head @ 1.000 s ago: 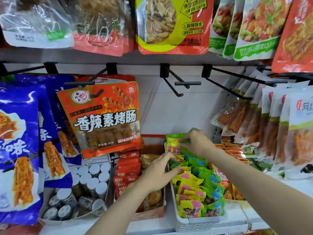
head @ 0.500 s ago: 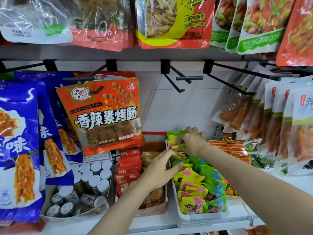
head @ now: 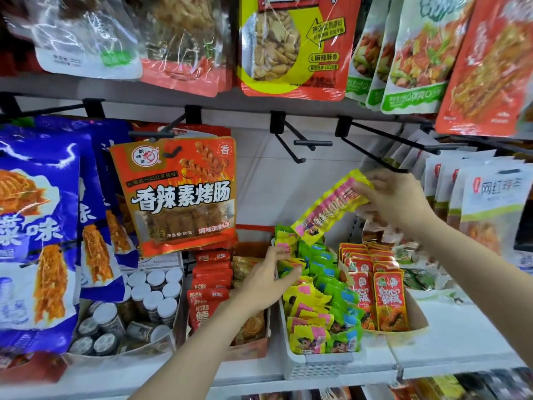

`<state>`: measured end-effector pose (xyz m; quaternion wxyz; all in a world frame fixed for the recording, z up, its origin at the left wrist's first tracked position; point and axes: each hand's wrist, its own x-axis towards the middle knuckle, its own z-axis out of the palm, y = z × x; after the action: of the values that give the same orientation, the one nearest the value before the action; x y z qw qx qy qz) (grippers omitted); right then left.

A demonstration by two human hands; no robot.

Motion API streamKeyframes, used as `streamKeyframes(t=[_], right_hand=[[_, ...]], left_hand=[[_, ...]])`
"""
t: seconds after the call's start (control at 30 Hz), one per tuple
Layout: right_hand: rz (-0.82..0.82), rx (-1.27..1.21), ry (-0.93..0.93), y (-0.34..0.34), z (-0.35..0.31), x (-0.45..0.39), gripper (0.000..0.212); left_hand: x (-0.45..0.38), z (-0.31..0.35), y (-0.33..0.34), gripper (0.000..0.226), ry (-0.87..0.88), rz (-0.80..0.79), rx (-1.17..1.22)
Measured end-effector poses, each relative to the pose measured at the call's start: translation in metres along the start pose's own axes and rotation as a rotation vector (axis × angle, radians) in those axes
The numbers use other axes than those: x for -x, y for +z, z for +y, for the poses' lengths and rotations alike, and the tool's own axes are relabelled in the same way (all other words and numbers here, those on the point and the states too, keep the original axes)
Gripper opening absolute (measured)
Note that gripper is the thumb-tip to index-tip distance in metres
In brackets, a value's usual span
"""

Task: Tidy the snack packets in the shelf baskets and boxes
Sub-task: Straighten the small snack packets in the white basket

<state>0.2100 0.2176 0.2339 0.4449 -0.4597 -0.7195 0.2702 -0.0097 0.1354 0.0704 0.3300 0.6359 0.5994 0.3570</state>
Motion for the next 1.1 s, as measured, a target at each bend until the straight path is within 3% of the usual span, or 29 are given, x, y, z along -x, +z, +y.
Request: streamKeyframes(t=[0.2,0.37,0.53,0.77,0.93,1.0,1.1], right_hand=[[-0.066,-0.037,0.065,-0.011,-0.007,0.006,0.027],[-0.090,-0.153,0.108,-0.013,-0.020,0.009,0.007],[-0.131,-0.139,0.142,-0.014,-0.023,0.012,0.011],[-0.144,-0.169,0.179,-0.011,-0.022,0.012,0.004],[-0.227,-0.461,0.242,-0.011,-0.027,0.014,0.014],[-0.265,-0.554,0.237,-0.010,-0.026,0.014,0.026],[-0.310,-0.627,0.243,-0.011,-0.022,0.016,0.024]], left_hand=[[0.002,0.042,-0.004,0.077,-0.074,0.046,0.246],[0.017,0.058,-0.003,0.023,-0.056,0.036,0.593],[0.036,0.060,-0.004,0.026,-0.175,0.077,0.818],[0.045,0.062,-0.010,0.035,-0.182,0.032,0.968],[0.049,0.064,-0.011,0.059,-0.337,-0.242,1.565],[0.049,0.066,-0.011,0.050,-0.331,-0.233,1.654],[0.047,0.066,-0.007,0.036,-0.240,-0.115,1.564]])
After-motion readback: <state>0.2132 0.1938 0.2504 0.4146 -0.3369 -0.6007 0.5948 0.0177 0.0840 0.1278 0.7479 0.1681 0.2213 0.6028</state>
